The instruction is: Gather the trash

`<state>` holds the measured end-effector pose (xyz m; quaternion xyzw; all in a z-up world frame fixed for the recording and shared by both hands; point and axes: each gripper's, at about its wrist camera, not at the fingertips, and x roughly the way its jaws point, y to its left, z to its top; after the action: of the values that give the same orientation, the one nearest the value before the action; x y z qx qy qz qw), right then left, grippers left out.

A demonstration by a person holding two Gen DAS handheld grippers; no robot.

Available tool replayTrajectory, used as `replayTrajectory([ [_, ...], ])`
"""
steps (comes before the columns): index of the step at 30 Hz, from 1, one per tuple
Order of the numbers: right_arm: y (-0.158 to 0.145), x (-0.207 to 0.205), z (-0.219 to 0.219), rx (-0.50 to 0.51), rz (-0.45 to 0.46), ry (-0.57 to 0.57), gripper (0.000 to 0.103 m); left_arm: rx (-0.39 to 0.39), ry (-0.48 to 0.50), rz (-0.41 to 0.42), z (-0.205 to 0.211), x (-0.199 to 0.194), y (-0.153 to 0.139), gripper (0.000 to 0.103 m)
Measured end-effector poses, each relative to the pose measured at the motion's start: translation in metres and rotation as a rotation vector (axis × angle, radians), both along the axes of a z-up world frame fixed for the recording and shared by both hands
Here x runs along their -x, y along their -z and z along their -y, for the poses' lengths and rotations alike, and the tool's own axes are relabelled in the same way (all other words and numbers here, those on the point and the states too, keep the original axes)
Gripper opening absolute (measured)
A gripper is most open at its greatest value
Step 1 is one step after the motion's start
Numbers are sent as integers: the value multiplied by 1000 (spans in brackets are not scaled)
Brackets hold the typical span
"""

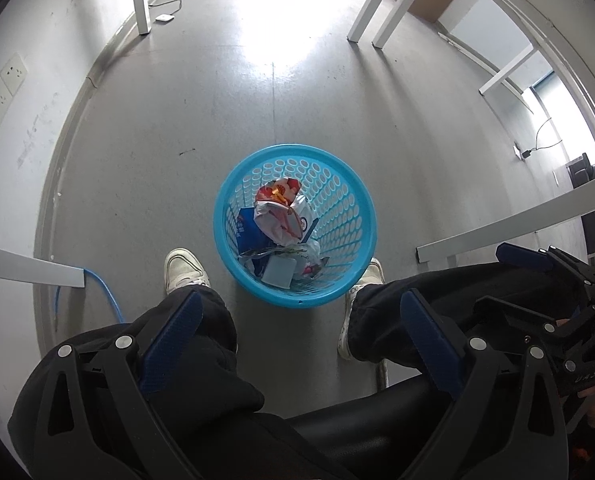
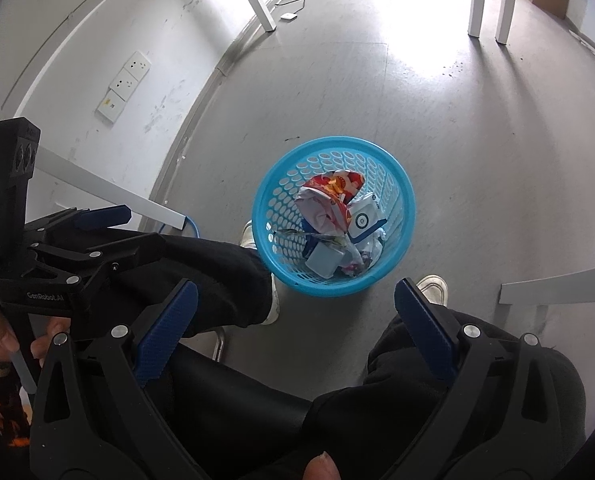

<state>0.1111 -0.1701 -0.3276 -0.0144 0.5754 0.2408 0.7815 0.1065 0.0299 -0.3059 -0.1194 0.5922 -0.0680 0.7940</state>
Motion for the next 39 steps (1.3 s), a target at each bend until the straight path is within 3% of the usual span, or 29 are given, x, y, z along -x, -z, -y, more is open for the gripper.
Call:
replayTrajectory([
  [39, 13, -11, 4, -45, -73, 22, 94, -15, 10, -29, 5, -3, 8, 97],
])
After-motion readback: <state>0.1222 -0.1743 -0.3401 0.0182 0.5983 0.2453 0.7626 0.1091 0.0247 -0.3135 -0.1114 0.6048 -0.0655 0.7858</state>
